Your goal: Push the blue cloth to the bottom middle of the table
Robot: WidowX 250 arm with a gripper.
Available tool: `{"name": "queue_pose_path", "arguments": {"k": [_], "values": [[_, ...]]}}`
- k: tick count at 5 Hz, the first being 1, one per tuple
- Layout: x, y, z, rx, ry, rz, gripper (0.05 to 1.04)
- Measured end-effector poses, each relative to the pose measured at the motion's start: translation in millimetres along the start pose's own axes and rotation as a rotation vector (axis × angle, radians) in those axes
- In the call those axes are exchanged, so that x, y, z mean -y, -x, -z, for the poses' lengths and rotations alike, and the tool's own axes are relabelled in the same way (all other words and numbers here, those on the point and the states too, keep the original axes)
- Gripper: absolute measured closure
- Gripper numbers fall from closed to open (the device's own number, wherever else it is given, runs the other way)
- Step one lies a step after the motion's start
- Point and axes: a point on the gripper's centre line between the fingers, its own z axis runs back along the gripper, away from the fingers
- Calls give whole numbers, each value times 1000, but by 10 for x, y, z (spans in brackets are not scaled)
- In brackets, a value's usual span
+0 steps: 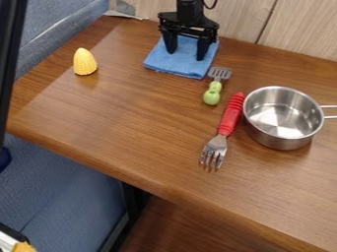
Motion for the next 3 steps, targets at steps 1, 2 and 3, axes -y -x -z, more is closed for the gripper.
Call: {"name": "queue_pose_path", "arguments": {"k": [1,2,3], "values": [[-38,138,-28,-6,-4,-22,83],[-58,308,-49,-26,-15,-29,83],[-85,494,-96,-37,-34,-49,83]]}}
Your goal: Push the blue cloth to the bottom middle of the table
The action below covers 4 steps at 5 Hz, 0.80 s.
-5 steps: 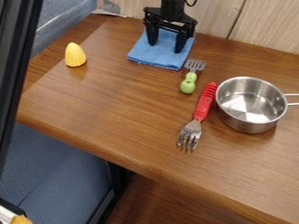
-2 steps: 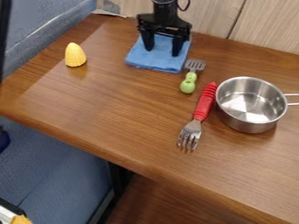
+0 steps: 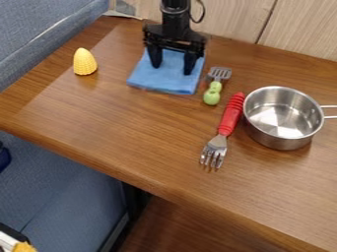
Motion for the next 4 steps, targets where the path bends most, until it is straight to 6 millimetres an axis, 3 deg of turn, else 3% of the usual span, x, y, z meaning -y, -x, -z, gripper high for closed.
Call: {"name": "queue_pose_path", "arguments": {"k": [2,4], "values": [[-11,428,-63,-26,-32,-14,83],[212,842,-170,-46,-39,35,83]]}}
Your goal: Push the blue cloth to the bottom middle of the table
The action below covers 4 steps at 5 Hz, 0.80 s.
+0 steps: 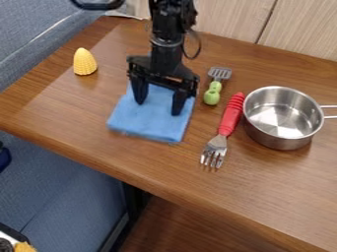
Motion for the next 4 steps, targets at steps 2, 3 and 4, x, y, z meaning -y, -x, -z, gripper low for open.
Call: {"name": "queue_pose_path", "arguments": {"k": [2,3,4], "values": [[128,247,-43,-22,-8,19,83],[131,264,-34,-28,-9,19,83],[168,253,-59,-26,-17,37,83]]}}
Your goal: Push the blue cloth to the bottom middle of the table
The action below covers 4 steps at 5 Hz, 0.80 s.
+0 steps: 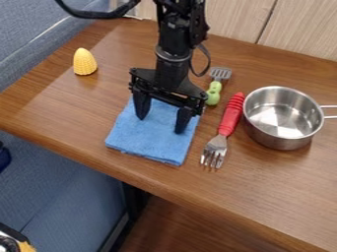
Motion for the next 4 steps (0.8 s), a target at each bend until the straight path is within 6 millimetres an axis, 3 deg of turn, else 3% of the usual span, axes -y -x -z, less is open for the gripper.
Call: {"name": "queue_pose_path", "arguments": {"k": [1,4], "values": [[35,-38,-44,11,-6,9,83],[83,-115,-690,159,-45,15,83]]}}
